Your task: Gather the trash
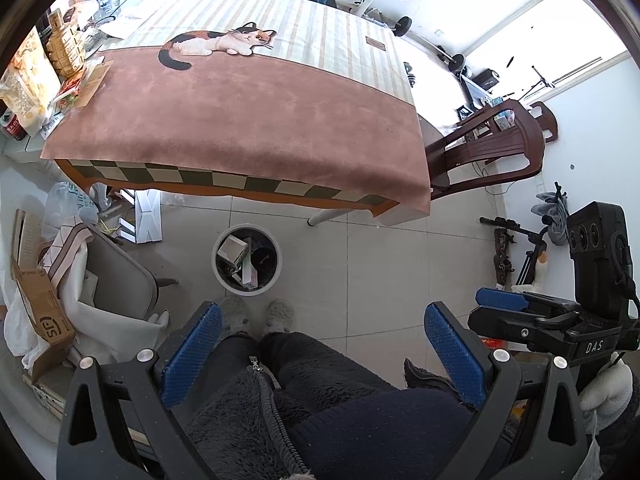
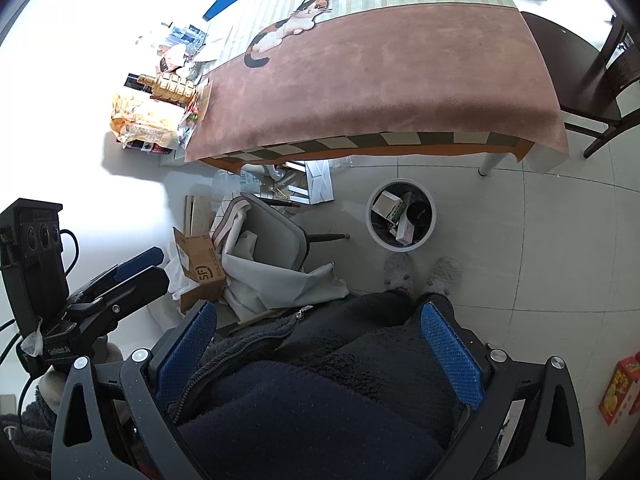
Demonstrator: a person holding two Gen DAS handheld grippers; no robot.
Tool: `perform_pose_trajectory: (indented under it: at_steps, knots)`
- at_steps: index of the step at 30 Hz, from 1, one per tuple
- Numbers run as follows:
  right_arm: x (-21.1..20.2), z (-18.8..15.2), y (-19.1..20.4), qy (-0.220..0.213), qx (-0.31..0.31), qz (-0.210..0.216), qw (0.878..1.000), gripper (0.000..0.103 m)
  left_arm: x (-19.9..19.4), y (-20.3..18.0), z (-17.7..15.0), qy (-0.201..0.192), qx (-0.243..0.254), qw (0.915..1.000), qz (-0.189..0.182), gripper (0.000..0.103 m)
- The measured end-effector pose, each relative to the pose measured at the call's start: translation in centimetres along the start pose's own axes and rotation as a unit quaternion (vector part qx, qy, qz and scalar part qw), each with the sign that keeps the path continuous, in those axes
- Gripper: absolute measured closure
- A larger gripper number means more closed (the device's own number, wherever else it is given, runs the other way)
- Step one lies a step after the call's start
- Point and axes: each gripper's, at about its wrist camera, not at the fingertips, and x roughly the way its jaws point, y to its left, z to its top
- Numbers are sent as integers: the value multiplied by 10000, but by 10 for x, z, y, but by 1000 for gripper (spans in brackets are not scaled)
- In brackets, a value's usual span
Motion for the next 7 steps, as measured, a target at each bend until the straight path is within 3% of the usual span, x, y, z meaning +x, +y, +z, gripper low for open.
perform_pose_trajectory:
  at_steps: [7]
  knots:
    - [0, -1, 2, -14, 26, 6, 10000, 0, -1, -4, -3, -14, 98, 10000, 3, 0]
